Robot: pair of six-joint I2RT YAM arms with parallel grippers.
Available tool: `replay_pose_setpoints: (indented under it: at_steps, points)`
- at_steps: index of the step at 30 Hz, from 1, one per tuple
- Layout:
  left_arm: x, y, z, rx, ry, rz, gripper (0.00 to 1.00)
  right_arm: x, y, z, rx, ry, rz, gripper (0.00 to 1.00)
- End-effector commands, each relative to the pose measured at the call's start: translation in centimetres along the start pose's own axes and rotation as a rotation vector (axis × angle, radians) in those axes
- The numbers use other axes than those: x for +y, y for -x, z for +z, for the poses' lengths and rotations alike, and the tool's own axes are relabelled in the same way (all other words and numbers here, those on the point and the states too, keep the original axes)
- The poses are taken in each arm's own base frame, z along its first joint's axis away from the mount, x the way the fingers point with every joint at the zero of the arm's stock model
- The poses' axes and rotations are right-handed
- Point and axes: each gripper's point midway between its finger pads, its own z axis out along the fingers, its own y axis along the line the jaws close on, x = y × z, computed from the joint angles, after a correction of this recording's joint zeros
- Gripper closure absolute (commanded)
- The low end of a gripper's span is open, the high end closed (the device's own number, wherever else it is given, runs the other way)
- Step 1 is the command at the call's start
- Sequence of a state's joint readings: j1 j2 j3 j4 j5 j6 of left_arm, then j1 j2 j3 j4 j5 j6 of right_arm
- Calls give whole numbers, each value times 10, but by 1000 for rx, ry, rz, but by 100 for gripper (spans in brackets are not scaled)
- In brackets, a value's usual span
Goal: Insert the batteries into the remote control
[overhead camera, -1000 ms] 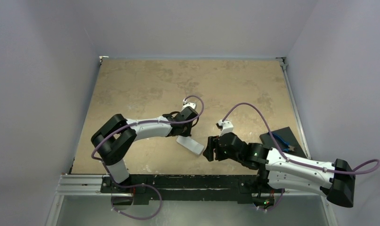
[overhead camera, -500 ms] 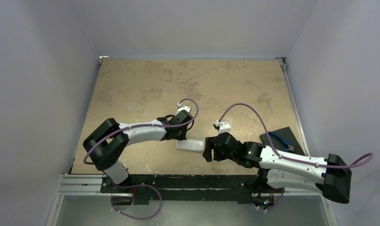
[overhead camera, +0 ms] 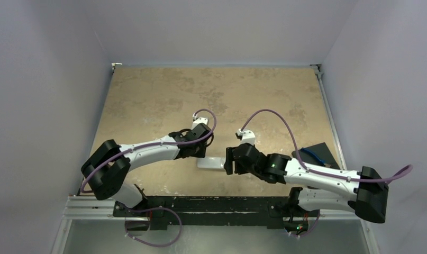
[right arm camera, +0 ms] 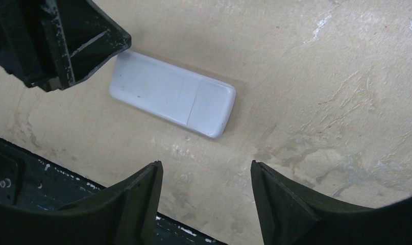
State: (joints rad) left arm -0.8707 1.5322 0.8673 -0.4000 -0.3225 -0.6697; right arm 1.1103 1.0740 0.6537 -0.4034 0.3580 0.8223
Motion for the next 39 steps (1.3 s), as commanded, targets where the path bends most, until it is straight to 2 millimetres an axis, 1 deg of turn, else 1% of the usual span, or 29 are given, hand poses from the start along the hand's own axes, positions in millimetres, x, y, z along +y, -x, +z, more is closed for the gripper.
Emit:
replay_pose_setpoints:
  at_steps: [1,5,6,10,12,19,24,31,39]
  points:
    - [6,15,-18,-53,13,-45,59,8,29,1,-69,-17,1,30]
    - [9,13,-26,-63,-9,-62,44,9,33,7,-68,-27,-6,34]
    - [9,12,-28,-63,-16,-67,42,9,33,9,-68,-28,-6,35]
    - [9,5,-32,-53,-50,-82,39,8,34,17,-57,-34,-5,36]
    - [7,1,-33,-48,-81,-96,38,8,34,22,-51,-35,-4,41]
    - [-2,-16,-29,-10,-194,-132,37,6,32,36,-28,-40,15,43]
    - [-8,-18,-27,-7,-244,-142,37,6,27,46,-8,-36,25,45]
    - [-7,-21,-23,1,-251,-141,38,5,21,56,16,-42,34,50]
    - [-11,-25,-18,21,-271,-141,43,1,19,63,27,-57,37,55]
